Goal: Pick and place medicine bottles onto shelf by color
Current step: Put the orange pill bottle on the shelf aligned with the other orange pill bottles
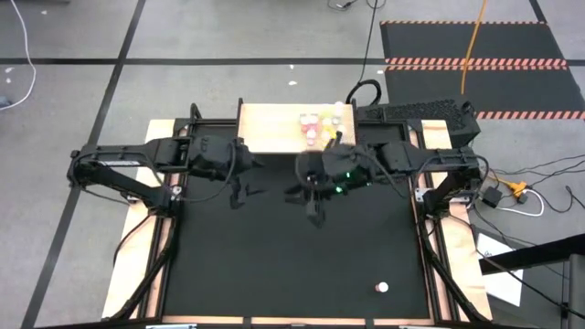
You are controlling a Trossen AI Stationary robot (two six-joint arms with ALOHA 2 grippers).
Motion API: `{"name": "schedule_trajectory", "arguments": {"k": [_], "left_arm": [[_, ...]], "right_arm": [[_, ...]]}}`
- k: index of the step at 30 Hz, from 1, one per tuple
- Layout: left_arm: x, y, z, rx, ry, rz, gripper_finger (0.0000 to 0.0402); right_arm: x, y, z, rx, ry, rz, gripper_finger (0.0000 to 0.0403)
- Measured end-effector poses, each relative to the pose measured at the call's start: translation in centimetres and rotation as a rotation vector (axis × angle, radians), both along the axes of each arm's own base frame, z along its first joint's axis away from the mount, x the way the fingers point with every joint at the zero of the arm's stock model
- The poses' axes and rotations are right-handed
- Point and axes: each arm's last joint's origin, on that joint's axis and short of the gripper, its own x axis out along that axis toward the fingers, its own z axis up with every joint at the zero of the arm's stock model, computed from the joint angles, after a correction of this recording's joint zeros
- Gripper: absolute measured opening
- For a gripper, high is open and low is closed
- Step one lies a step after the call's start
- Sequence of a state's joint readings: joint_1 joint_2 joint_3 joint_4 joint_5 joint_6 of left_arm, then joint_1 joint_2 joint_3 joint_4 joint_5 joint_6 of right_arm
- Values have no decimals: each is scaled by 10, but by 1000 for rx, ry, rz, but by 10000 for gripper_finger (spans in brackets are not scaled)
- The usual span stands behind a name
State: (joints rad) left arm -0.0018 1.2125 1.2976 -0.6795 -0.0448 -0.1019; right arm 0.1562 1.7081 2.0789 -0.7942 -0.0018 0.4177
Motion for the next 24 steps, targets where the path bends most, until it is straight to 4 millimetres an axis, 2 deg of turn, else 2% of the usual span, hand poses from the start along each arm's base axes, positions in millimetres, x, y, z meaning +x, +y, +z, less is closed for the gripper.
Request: {"name": "schedule_trajectory", "arguments": {"k": [4,6,11,15,18,24], "left_arm": [[0,-5,1,-1,-13,-14,333],[3,-5,2,21,-28,-9,333],[12,-5,4,18,-90,-4,333],[21,-7,6,-33,-152,18,333],[31,-10,3,-88,-171,39,333],[45,-21,-18,-186,-68,82,333]], "right_arm": [[-16,18,-15,-25,196,-63,77],[-28,29,-27,-36,349,-94,76],[-56,65,-74,-87,667,-82,84],[-77,96,-114,-106,835,-14,116],[-91,110,-143,-131,952,10,148],[-117,136,-178,-155,1061,84,201]]}}
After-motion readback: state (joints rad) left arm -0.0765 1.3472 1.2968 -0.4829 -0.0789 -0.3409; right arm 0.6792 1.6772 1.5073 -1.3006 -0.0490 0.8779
